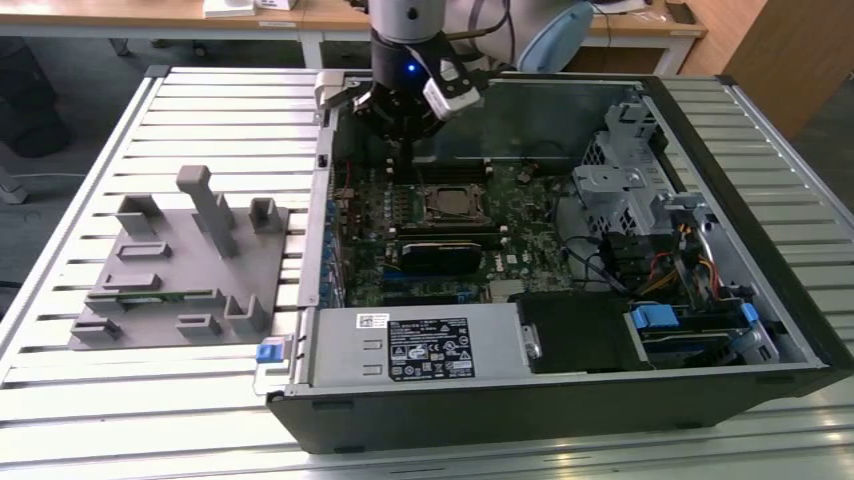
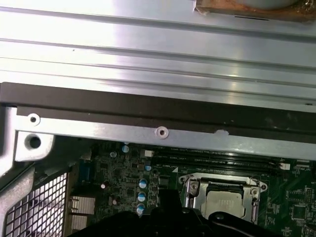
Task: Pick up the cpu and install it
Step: 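Install the first cpu locking lever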
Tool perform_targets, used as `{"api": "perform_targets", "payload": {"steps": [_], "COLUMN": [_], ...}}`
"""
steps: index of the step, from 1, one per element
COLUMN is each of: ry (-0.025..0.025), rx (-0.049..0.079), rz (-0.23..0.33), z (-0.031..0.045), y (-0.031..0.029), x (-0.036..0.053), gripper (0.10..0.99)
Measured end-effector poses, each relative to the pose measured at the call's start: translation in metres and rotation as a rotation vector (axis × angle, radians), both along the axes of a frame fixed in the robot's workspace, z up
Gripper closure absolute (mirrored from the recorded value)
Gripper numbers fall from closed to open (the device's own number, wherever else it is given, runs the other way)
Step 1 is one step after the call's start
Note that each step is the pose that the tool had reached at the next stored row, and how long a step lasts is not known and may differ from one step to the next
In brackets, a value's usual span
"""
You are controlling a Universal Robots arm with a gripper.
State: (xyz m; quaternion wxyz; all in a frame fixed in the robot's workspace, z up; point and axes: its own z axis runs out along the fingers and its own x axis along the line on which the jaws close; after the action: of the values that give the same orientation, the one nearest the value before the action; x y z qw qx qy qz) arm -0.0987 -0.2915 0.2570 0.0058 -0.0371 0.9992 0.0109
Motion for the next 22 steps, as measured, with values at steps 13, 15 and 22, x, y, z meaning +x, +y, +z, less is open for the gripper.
{"api": "perform_targets", "payload": {"steps": [13,15,22], "ry": [-0.0001,0.0002,-0.0001], "rx": [0.000,0.012,0.026], "rz": [0.000,0.000,-0.012], "z": [-0.0013,-0.0022,-0.0105], "y": [0.0000,-0.0002,-0.0007], "x": [0.0338,0.0350,0.0388], "gripper": [0.980,0.980,0.980]}}
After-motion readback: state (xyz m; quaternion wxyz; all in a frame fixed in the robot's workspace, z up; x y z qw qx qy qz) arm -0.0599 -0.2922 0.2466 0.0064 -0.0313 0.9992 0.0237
